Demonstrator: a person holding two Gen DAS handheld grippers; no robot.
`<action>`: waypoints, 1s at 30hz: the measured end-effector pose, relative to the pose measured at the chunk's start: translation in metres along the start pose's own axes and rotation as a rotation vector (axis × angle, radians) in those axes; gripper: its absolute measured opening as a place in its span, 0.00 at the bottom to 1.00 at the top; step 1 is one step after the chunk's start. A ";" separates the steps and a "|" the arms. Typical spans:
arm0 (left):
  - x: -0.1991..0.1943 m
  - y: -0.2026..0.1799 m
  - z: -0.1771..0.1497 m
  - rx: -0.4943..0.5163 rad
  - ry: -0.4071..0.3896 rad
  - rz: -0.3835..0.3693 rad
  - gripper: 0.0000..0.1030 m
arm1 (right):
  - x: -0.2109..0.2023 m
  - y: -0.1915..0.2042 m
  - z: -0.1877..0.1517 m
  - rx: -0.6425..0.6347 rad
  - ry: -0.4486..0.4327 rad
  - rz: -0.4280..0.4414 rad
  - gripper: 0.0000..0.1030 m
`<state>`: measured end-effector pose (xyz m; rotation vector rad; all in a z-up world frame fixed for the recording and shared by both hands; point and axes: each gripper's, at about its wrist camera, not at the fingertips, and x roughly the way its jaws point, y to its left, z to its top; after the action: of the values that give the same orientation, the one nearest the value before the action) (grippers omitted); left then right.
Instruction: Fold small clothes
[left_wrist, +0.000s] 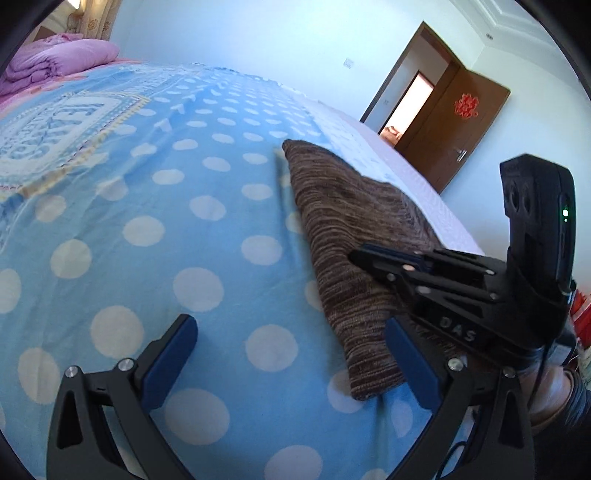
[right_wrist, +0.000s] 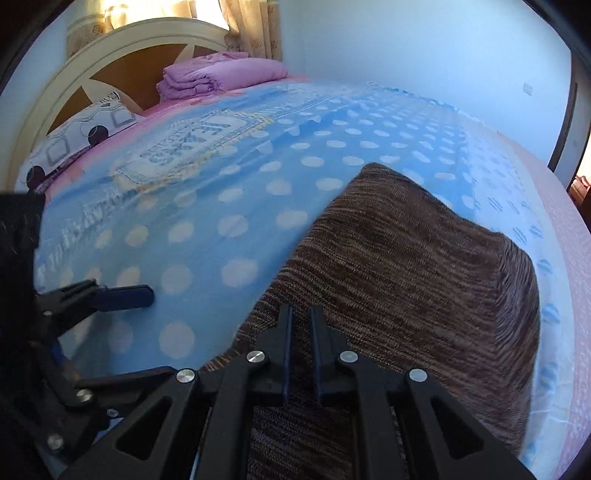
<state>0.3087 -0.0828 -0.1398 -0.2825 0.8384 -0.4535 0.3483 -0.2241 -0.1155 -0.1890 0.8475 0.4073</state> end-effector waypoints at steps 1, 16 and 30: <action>0.001 0.000 0.000 0.003 0.000 0.004 1.00 | 0.002 -0.001 0.002 0.016 -0.001 0.004 0.09; 0.000 0.004 0.002 -0.017 -0.005 0.057 1.00 | -0.025 -0.018 -0.012 0.148 -0.045 0.087 0.15; 0.045 -0.038 0.029 0.104 0.081 0.104 1.00 | -0.084 -0.163 -0.041 0.463 -0.211 0.013 0.49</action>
<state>0.3462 -0.1358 -0.1346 -0.1241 0.9008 -0.4119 0.3388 -0.4079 -0.0784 0.2839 0.7136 0.2287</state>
